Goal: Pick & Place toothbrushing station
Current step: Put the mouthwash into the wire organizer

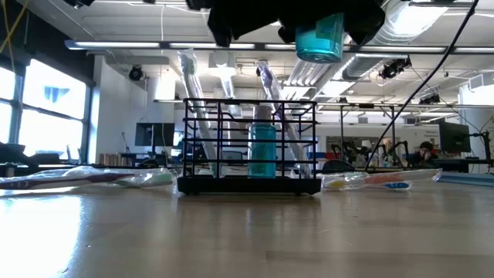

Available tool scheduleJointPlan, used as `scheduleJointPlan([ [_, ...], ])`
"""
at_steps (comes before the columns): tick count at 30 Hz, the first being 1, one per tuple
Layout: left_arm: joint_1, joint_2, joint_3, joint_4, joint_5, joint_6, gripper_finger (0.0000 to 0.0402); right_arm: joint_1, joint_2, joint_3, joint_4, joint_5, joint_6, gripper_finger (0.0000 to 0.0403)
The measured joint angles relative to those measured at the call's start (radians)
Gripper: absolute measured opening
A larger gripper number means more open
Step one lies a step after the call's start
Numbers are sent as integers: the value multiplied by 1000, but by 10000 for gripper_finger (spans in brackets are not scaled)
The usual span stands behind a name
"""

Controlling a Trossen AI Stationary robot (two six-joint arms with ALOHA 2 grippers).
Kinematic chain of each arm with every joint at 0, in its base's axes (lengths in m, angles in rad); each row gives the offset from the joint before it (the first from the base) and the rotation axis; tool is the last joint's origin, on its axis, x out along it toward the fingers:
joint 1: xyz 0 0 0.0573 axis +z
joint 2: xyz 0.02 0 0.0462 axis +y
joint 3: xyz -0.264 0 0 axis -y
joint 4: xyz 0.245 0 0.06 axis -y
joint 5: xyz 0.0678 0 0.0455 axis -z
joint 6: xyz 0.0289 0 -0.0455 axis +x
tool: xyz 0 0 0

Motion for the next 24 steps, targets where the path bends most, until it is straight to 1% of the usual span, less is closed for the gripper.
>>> scheduleJointPlan([
  [7,-2,33,53,-8,-3,103,313,3,0,0,-13,-15,-4,62],
  [14,-1,38,60,-16,-6,118,307,4,-2,-1,-13,-15,-9,62],
  [18,-1,38,60,-14,5,119,272,3,-2,-1,-13,-15,-13,62],
  [24,-2,38,60,-14,19,121,183,2,-2,-1,-13,-14,-17,62],
])
